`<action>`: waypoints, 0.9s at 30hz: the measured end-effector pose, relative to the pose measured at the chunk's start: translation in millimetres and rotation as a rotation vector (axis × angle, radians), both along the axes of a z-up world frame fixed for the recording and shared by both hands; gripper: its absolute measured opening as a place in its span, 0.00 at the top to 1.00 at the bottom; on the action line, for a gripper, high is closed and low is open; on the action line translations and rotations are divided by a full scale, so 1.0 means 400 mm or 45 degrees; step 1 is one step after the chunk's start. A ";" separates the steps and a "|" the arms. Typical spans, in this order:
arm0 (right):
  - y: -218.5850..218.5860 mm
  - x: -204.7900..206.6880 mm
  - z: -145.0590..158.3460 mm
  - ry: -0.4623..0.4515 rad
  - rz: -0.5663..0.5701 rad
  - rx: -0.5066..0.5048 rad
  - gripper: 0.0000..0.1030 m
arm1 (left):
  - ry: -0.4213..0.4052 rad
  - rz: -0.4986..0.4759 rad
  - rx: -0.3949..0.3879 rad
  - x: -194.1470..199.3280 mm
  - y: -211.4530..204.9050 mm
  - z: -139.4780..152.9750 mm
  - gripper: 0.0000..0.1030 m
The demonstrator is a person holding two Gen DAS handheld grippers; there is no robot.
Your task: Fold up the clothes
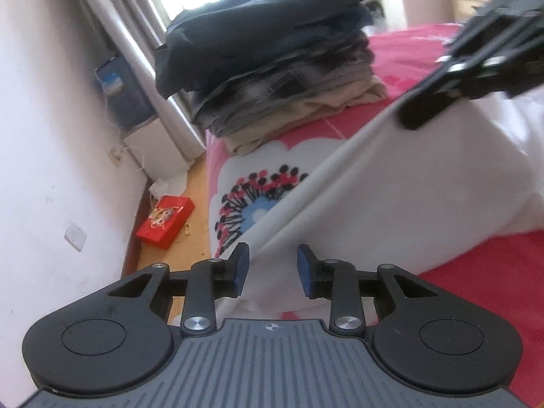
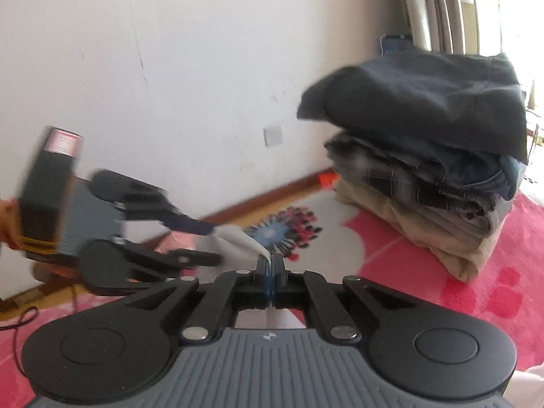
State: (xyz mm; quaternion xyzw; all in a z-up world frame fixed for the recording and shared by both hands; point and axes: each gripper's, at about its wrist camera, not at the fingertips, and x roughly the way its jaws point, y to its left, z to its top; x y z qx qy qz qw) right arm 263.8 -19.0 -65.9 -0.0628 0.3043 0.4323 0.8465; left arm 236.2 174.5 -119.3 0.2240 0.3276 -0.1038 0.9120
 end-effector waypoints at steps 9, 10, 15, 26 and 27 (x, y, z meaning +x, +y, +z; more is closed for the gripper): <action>-0.016 -0.026 -0.010 -0.053 0.024 -0.043 0.99 | 0.041 -0.013 -0.100 -0.022 0.037 0.050 0.68; -0.019 -0.026 -0.013 -0.052 0.024 -0.045 0.99 | 0.042 -0.016 -0.116 -0.030 0.042 0.059 0.67; -0.023 -0.043 -0.019 -0.067 0.064 -0.051 0.99 | 0.018 -0.009 -0.144 -0.043 0.042 0.082 0.66; -0.007 -0.081 -0.004 -0.089 0.133 -0.044 0.99 | 0.012 0.017 -0.009 0.000 0.004 0.011 0.66; -0.006 -0.084 -0.003 -0.092 0.141 -0.044 0.99 | 0.002 0.031 0.001 0.004 0.007 0.009 0.66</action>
